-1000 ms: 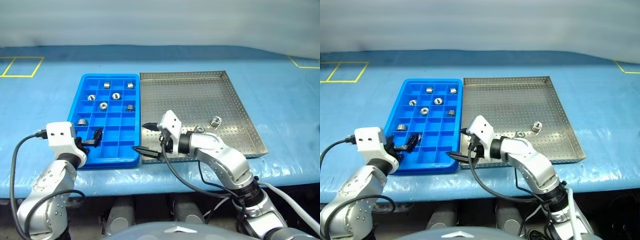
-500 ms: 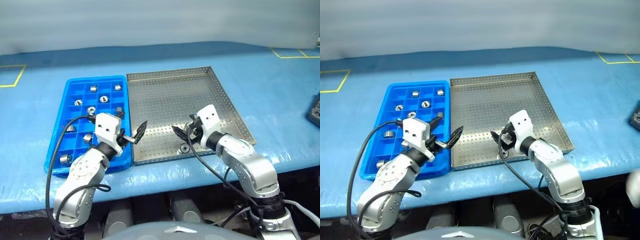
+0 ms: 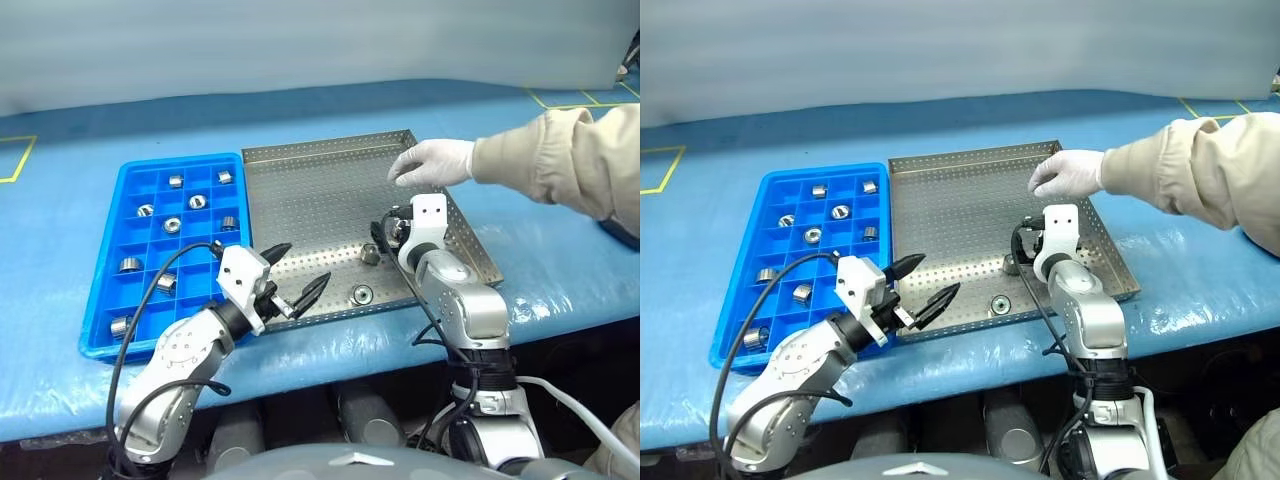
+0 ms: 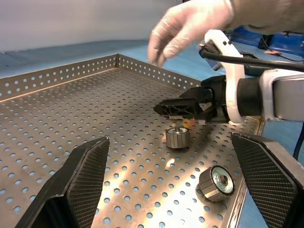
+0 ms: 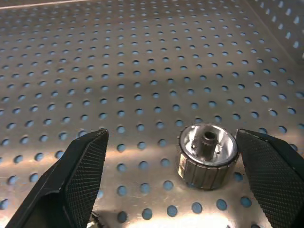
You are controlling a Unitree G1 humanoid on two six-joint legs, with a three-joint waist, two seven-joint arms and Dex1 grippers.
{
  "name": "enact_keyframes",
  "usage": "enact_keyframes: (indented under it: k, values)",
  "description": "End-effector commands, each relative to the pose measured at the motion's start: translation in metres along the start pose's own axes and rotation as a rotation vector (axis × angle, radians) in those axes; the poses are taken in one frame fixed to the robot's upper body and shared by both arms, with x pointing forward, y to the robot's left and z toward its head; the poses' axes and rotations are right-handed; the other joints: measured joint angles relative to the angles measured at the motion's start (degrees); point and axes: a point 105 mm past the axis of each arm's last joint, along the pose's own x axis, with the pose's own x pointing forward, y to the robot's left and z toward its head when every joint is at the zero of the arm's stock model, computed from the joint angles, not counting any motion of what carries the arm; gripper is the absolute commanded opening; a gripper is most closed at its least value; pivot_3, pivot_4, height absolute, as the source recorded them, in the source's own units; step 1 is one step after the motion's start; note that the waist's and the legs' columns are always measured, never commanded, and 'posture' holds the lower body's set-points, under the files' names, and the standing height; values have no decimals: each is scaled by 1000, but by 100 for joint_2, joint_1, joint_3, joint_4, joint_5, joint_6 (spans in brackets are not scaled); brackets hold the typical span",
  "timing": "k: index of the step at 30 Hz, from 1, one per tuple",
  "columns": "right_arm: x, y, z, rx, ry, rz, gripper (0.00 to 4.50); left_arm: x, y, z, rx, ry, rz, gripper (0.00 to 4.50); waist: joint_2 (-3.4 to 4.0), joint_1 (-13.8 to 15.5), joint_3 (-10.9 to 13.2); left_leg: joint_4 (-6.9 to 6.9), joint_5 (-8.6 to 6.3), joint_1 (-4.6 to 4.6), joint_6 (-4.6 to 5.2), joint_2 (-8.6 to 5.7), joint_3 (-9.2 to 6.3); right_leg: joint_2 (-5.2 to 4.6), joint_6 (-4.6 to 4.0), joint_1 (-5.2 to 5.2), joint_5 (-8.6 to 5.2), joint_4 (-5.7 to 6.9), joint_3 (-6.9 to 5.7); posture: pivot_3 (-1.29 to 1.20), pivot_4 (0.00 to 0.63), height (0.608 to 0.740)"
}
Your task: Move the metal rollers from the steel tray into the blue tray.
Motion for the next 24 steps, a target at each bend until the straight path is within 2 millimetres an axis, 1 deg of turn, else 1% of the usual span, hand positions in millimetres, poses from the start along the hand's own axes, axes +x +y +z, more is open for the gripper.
enact_keyframes:
  k: [1,19,24]
  values:
    - [1,-4,8,8,-38,-20,4500,0,-11,16,20,-71,-28,4461,1,5,1,-1,0,1,0,0,0,0,0,0,0,0,0,-67,150,740]
    - [-1,-6,8,27,-46,-19,4500,-1,-13,19,21,-76,-32,4461,4,91,1,-3,0,3,0,2,1,2,-3,0,-1,1,1,-77,150,740]
    - [-2,-3,8,22,-45,-9,4500,-1,-13,18,21,-76,-34,4461,4,92,1,-3,0,3,0,2,1,2,-3,0,-2,1,0,-78,150,740]
